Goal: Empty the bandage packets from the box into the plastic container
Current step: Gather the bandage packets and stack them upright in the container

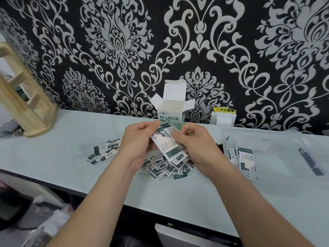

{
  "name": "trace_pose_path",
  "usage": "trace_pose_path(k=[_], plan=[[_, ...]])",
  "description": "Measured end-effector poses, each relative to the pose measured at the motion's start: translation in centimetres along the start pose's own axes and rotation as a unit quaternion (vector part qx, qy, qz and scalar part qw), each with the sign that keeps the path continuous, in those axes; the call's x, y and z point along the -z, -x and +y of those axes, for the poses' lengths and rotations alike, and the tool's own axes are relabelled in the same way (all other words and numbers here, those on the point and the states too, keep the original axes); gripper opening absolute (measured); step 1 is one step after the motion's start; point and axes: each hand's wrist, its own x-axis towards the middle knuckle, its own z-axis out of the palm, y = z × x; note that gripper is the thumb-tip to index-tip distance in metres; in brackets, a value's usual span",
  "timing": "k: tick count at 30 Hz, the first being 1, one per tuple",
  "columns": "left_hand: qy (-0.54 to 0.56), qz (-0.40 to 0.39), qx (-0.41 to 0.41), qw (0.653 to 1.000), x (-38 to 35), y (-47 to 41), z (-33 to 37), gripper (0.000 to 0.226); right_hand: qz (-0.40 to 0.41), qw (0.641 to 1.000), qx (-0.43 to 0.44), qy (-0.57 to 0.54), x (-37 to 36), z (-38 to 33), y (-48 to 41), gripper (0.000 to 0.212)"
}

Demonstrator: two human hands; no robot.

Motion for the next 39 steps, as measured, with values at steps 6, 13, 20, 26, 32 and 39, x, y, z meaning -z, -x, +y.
trace_pose_path(k=[6, 13, 20, 26, 32, 39], plan=[[0.136, -0.029, 0.07, 0.988, -1.4, 0.6, 0.0, 0.021, 0.091, 0.985, -0.005, -0.145, -0.3, 0.3, -0.2, 0.028], [0.212, 0.042, 0.069, 0.974, -3.2, 0.8, -1.6, 0.024, 0.154, 0.974, 0.005, -0.167, -1.2, 1.0, -0.4, 0.029], [0.156, 0.188, -0.03, 0.969, -3.3, -1.7, -2.9, 0.024, 0.071, 0.961, -0.07, -0.257, -1.2, 0.8, -0.1, 0.017], [-0.074, 0.208, -0.24, 0.945, -4.3, -1.3, -3.5, 0.031, 0.052, 0.946, -0.097, -0.305, -1.4, 1.0, -0.1, 0.026], [-0.118, 0.189, -0.289, 0.931, -4.4, -1.4, -3.4, 0.031, 0.06, 0.949, -0.091, -0.296, -1.1, 1.2, -0.2, 0.018], [0.185, 0.081, -0.049, 0.978, -4.8, -0.6, -0.9, 0.014, 0.114, 0.956, -0.07, -0.263, -1.3, 1.5, -0.1, 0.027]])
